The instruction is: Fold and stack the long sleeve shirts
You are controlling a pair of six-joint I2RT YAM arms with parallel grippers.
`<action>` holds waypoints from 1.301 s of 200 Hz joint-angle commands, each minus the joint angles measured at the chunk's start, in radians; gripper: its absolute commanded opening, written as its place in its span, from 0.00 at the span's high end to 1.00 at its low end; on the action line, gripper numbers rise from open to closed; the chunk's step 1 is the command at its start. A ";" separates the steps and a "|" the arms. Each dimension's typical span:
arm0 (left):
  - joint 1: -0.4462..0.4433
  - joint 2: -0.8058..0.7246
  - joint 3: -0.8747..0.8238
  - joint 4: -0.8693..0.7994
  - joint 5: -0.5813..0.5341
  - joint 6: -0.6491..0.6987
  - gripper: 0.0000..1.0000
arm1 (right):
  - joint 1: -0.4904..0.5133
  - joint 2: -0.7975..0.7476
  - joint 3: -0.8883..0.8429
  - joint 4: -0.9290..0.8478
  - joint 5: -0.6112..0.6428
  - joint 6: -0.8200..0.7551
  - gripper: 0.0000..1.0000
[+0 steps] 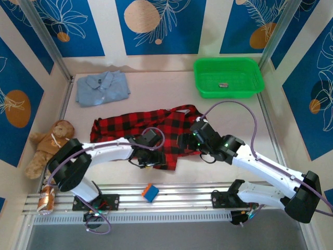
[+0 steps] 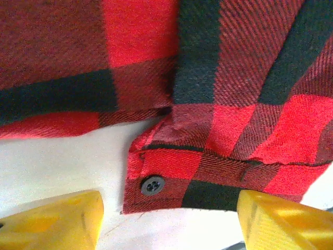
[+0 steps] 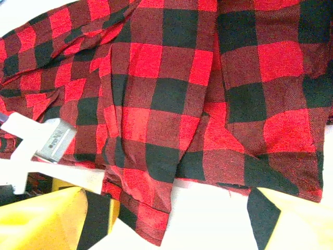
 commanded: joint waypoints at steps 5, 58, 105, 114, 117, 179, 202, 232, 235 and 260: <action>-0.041 0.071 0.068 -0.083 -0.046 0.052 0.35 | -0.011 -0.026 -0.029 0.029 -0.020 -0.030 0.18; -0.073 0.194 0.119 -0.144 -0.106 0.116 0.67 | -0.051 -0.078 -0.085 0.074 -0.059 -0.051 0.18; -0.076 0.139 0.232 -0.336 -0.255 0.269 0.96 | -0.113 -0.094 -0.114 0.096 -0.097 -0.057 0.18; -0.076 0.114 0.249 -0.374 -0.278 0.298 0.99 | -0.122 -0.088 -0.112 0.099 -0.100 -0.059 0.18; -0.076 0.102 0.252 -0.384 -0.281 0.311 0.99 | -0.126 -0.086 -0.110 0.101 -0.101 -0.060 0.18; -0.075 -0.078 0.301 -0.571 -0.409 0.480 1.00 | -0.158 0.022 -0.042 0.131 -0.120 -0.093 0.18; -0.050 -0.127 0.327 -0.654 -0.525 0.560 1.00 | -0.175 0.087 0.023 0.119 -0.111 -0.123 0.18; 0.064 -0.205 0.321 -0.660 -0.567 0.679 1.00 | -0.217 0.190 0.154 0.090 -0.109 -0.179 0.18; 0.075 -0.212 0.319 -0.655 -0.568 0.693 1.00 | -0.220 0.199 0.163 0.089 -0.109 -0.181 0.18; 0.180 -0.245 0.310 -0.624 -0.602 0.808 1.00 | -0.250 0.304 0.278 0.081 -0.121 -0.229 0.18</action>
